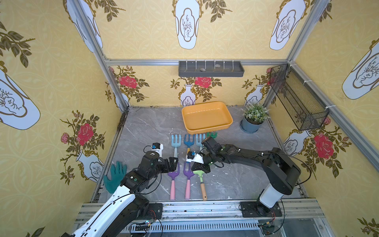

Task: Take the hand rake out of the storage box
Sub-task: Place the rake at the center of the board.

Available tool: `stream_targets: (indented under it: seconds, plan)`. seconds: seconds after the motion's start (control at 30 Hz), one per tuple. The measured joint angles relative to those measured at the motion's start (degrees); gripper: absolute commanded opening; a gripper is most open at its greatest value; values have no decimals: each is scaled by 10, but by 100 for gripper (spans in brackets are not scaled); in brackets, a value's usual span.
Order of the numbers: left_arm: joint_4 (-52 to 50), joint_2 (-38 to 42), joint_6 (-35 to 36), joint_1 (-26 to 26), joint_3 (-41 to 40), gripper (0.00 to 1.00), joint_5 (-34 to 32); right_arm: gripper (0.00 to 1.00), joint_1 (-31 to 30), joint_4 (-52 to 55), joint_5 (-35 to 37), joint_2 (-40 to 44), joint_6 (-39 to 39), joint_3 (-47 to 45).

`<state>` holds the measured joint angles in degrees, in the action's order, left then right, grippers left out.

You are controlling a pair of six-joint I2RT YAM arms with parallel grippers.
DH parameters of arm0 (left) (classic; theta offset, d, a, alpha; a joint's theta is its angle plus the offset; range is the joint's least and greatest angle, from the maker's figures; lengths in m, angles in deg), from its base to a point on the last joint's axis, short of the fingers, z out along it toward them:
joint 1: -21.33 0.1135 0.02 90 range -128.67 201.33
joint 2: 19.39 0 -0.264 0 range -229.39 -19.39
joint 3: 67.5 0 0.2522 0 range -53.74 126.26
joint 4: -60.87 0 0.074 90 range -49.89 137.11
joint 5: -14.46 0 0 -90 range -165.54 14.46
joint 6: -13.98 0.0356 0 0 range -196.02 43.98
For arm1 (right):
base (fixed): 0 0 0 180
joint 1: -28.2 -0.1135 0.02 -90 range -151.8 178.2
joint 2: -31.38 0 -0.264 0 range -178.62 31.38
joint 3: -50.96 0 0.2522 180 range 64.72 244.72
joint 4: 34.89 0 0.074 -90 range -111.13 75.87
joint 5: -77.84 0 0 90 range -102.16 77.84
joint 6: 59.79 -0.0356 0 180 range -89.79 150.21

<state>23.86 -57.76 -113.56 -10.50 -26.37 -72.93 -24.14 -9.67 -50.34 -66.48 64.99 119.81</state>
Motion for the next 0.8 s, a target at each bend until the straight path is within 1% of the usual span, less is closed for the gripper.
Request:
stream_targets:
  seconds: [0.13,0.23,0.53,0.57,0.6,0.63,0.7,0.73,0.8]
  plan:
    - [-1,3,0,0,-1,100,0,0,-1,-2,36,-18,-1,-4]
    - [-2,3,0,0,-1,100,0,0,0,-15,59,-17,-3,-8]
    - [-2,-9,0,0,-1,100,-7,0,14,-41,87,-33,-8,-17]
    - [-2,-10,0,0,-1,100,-8,2,15,-43,87,-36,-12,-17]
    - [-2,-11,0,0,-1,100,-9,15,17,-43,88,-37,-14,-17]
    - [-2,-11,0,0,-1,100,-11,31,17,-43,89,-38,-16,-16]
    - [-2,-10,0,0,-1,100,-12,40,18,-46,98,-38,-18,-16]
    - [-2,-10,0,0,-1,100,-13,53,18,-47,102,-38,-17,-16]
    - [-2,-10,0,0,-1,100,-14,59,19,-47,105,-34,-17,-16]
